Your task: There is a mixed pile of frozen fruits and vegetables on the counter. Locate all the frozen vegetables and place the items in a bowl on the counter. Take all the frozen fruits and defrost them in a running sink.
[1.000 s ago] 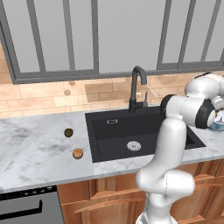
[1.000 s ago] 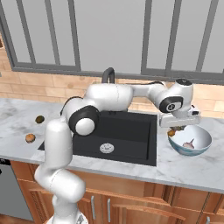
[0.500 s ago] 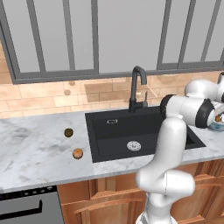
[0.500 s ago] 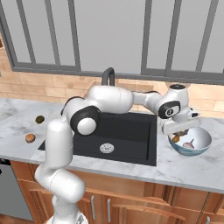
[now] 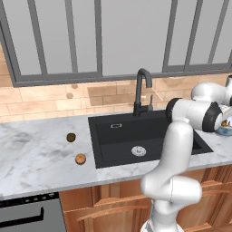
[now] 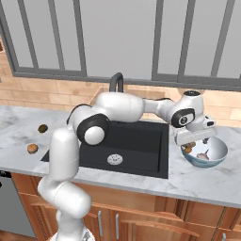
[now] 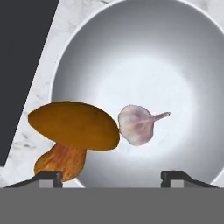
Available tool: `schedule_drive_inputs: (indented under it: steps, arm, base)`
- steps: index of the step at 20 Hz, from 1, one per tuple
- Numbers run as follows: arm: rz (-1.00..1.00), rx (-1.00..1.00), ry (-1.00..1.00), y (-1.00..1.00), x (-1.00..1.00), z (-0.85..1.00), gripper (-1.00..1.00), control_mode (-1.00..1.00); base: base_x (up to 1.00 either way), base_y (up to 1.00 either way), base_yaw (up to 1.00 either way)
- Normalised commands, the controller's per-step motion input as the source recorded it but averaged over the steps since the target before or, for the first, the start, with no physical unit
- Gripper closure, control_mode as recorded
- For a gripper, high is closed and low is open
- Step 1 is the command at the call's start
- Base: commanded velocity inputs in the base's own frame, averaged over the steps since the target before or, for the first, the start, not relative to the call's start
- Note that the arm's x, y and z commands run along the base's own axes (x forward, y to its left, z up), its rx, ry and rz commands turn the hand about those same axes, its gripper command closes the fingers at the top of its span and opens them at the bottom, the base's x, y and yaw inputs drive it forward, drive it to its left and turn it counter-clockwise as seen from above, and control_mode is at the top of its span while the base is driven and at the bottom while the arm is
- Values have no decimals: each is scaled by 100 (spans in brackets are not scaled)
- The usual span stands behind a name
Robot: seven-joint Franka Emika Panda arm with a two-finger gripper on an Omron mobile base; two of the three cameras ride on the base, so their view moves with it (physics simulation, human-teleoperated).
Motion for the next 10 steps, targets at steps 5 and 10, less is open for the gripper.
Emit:
schedule_drive_inputs:
  steps: [5, 10]
  arm:
    - [2, 5, 0, -6, 1, 37, -100, -100]
    - [0, 7, 0, -1, 0, 47, -100, -100]
  base:
    - [0, 0, 0]
    - [0, 0, 0]
